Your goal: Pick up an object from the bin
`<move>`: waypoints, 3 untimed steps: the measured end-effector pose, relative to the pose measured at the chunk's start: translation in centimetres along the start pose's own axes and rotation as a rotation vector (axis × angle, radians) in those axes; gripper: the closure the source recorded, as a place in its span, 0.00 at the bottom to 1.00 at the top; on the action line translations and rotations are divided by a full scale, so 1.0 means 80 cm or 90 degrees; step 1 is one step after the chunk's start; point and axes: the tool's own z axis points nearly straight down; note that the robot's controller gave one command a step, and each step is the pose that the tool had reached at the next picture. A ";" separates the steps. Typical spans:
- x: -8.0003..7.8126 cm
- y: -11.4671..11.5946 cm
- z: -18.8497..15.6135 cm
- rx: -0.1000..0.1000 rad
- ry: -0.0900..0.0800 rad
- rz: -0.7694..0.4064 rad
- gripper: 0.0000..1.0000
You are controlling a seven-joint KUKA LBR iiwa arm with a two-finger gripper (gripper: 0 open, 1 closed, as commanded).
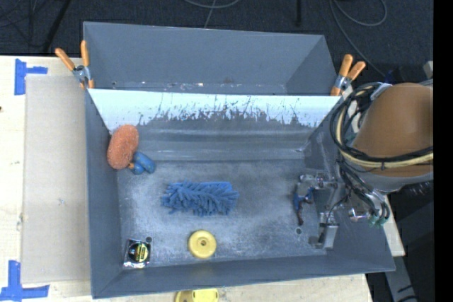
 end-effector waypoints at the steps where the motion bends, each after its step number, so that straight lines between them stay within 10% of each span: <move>1: -0.002 0.000 -0.005 0.001 -0.005 -0.002 0.00; 2: -0.047 -0.044 0.115 0.000 -0.005 0.038 1.00; 3: -0.047 -0.043 0.115 0.000 -0.005 0.038 0.00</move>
Offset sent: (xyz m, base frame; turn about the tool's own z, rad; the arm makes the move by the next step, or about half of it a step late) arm 0.0366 -0.0358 -0.0919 0.0624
